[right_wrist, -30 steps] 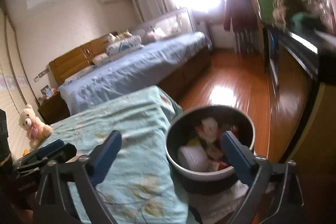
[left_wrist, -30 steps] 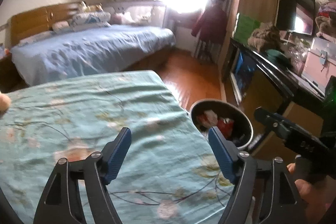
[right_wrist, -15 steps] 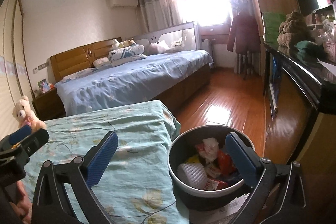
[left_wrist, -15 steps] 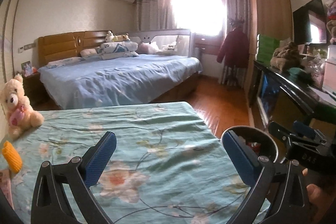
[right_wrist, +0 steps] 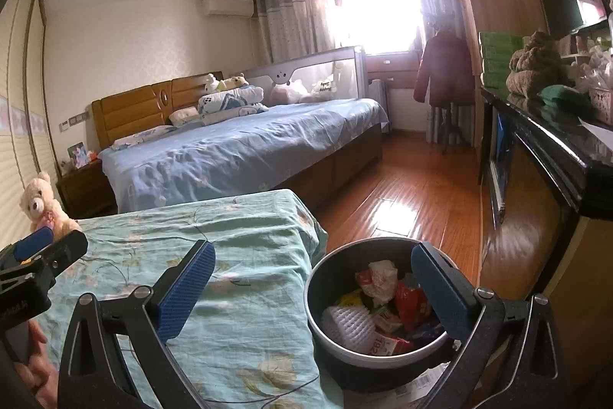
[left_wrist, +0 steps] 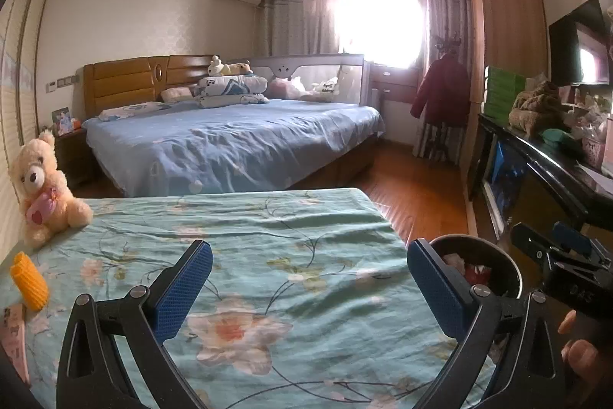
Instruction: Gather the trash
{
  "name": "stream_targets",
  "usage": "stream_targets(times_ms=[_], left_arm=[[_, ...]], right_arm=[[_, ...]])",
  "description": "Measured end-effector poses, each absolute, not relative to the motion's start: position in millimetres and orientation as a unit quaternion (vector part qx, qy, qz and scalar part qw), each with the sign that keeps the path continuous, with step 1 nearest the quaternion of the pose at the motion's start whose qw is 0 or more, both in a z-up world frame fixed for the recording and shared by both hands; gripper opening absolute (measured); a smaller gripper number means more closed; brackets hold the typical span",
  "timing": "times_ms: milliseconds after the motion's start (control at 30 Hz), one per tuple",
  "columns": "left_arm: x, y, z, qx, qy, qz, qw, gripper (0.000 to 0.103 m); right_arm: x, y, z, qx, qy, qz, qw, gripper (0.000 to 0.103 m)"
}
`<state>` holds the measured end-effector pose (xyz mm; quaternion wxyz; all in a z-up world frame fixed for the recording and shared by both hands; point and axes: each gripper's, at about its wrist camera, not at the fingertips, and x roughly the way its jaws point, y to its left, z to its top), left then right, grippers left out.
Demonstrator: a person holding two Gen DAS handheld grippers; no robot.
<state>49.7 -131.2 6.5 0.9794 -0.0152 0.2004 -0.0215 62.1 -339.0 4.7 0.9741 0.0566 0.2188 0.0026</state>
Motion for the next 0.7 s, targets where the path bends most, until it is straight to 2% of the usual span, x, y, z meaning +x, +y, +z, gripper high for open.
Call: stream_targets(times_ms=[700], left_arm=[[52.5, -128.2, 5.0, -0.012, 0.197, -0.026, 0.980, 0.102]], right_arm=[[62.2, -338.7, 4.9, 0.056, 0.219, 0.002, 0.974, 0.103]])
